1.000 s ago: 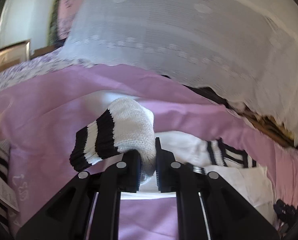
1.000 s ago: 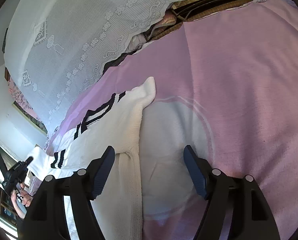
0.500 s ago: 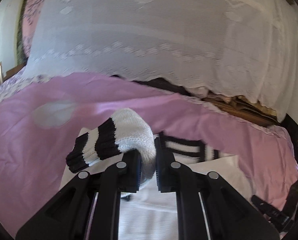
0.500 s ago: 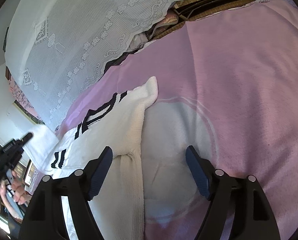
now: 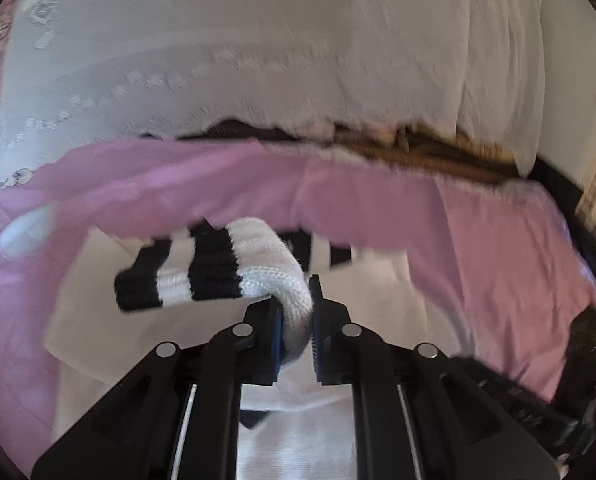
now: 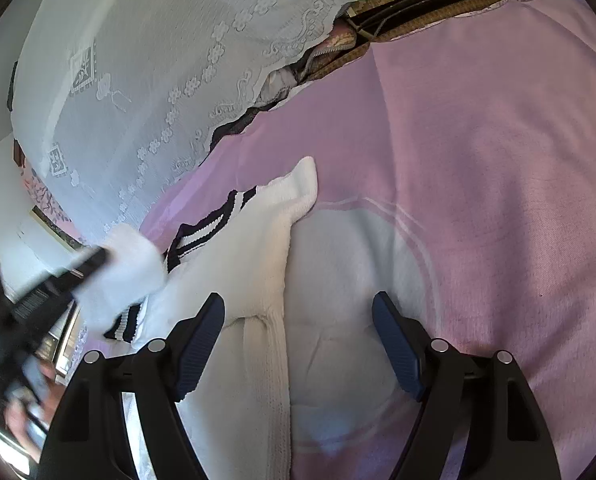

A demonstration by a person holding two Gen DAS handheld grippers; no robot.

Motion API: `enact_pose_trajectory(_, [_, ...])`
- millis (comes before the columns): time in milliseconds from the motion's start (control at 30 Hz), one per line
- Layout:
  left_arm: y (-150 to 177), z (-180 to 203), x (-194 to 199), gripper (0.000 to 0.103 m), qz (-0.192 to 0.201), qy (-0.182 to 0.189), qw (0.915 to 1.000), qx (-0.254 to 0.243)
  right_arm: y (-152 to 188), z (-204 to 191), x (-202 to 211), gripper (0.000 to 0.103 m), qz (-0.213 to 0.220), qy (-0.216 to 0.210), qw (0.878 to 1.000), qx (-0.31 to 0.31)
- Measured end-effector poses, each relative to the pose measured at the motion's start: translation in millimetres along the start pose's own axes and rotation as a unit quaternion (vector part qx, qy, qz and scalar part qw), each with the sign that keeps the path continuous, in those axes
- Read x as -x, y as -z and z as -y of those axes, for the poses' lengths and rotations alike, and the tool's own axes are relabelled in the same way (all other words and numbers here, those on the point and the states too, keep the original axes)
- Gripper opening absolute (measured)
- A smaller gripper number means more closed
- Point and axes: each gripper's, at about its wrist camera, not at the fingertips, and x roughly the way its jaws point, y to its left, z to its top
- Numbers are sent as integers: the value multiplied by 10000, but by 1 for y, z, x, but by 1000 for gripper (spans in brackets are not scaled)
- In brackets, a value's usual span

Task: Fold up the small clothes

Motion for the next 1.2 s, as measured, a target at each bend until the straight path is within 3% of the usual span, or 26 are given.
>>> enact_pose_trajectory(67, [12,5,-12,31,-241,26,9997,-30,-1,1,1,77,8,-30,10000,-29])
enact_pose_trajectory(100, [21,8,-18,48,-356,51,9993,-86,-1,2,1,77,13,-43,10000,-44])
enact_pose_trajectory(167, [33,11,-18,60,-343,-1,9991,-264,-2,3,1,77,26,-63,9999,-76])
enact_pose_trajectory(367, [43,13,3,80,-221,44,9972,-708,-2,4,1,77,35,-61,9999,-76])
enact_pose_trajectory(467, [40,-4,24,87,112,-291,9963,-796,-3,4,5,74,129,-40,9998,-126])
enact_pose_trajectory(600, [31,-38,48,95,451,-652,9942,-729,-8,-4,20,56,392,-99,9992,-19])
enact_pose_trajectory(700, [28,-73,55,98,579,-1096,9907,-567,-5,-35,25,51,405,-26,9962,776])
enact_pose_trajectory(767, [27,-112,44,98,443,-1453,9883,-107,7,-66,24,51,318,4,9880,1510])
enact_pose_trajectory(833, [31,-145,31,98,172,-1534,9870,449,16,-92,20,51,179,19,9790,2031])
enact_pose_trajectory(900, [39,-174,8,98,-276,-1487,9831,1035,26,-123,14,55,112,112,9680,2503])
enact_pose_trajectory(967, [47,-199,-22,99,-1017,-1370,9734,1531,33,-148,6,64,88,192,9579,2863])
enact_pose_trajectory(1100, [44,-184,-23,99,-951,-1641,9746,1192,48,-201,-27,69,68,620,9292,3642])
enact_pose_trajectory(1200, [42,-185,-25,99,-982,-1596,9752,1174,58,-224,-68,69,-304,1164,9062,4054])
